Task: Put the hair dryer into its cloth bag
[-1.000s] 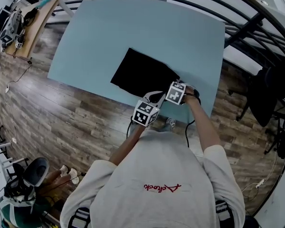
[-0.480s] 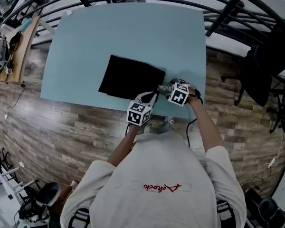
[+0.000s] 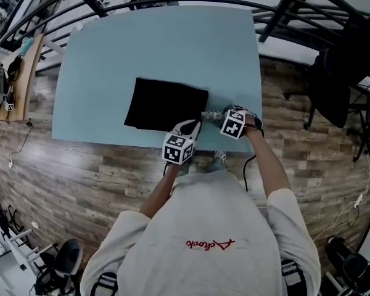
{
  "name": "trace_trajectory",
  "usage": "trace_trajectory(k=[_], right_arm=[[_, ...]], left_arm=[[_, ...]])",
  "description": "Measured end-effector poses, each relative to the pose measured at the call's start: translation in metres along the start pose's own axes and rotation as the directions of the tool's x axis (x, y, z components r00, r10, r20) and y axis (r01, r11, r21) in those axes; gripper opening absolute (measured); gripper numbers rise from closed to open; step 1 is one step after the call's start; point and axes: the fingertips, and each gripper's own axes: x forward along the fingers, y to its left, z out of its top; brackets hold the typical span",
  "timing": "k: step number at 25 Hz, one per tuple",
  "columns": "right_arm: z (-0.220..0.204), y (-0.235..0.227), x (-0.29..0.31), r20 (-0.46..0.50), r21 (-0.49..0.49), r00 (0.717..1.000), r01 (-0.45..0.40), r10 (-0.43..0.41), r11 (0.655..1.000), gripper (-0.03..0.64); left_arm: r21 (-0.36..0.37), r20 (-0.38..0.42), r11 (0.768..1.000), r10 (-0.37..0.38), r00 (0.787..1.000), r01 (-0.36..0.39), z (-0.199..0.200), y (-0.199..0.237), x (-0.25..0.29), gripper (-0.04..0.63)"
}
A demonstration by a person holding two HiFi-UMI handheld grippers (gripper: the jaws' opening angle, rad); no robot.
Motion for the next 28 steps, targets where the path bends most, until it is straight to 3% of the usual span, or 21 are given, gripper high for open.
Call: trace_trajectory(k=[2,11,28], right_arm=[[0.000,0.000,-0.001,-0.004,0.007,1.000,-0.008,0.008,1.000,0.273],[0.006,0.003,-0.006,0.025,0.063,0.999,-0.026,0.025,0.998,0.253],[0.053,0.001,-0.025,0.099,-0.001,0.995,-0.002,0.003,1.000,0.245]], left_arm=[[-0.007,0.000,1.000,0.003,1.000,-0.003,-0.003,-0.001,-0.002,0.014],[-0.011,0.003,1.000,0.005,1.000,-0.005,-0.004,0.001,-0.008,0.014],[-0.018,0.019,1.000,-0.006,1.000,0.006,-0.002,-0.001,-0.015,0.014]])
